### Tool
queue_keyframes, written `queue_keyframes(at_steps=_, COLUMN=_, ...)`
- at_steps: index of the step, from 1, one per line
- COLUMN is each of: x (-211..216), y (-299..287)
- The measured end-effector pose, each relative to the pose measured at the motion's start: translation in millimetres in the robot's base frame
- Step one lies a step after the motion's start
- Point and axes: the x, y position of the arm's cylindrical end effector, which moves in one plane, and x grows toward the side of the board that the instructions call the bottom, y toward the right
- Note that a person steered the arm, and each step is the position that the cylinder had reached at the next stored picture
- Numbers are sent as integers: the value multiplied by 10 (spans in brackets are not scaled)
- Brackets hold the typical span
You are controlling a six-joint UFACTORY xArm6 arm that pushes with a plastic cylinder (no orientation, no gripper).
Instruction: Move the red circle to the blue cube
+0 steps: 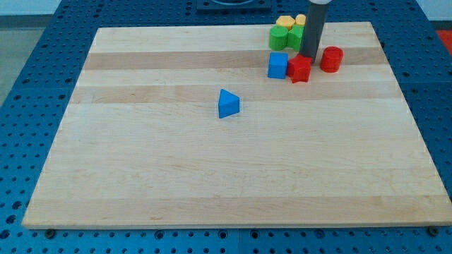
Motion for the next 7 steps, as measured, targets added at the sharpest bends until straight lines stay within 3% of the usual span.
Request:
queue_keyframes(at_steps=3, x=431, y=-198)
queue_keyframes(at_steps=4, x=431, y=-22)
queue_keyframes(at_steps=5, x=432, y=772)
queue_keyframes(at_steps=6, x=167, y=1145)
queue_keyframes(at_steps=7, x=-263, y=1156)
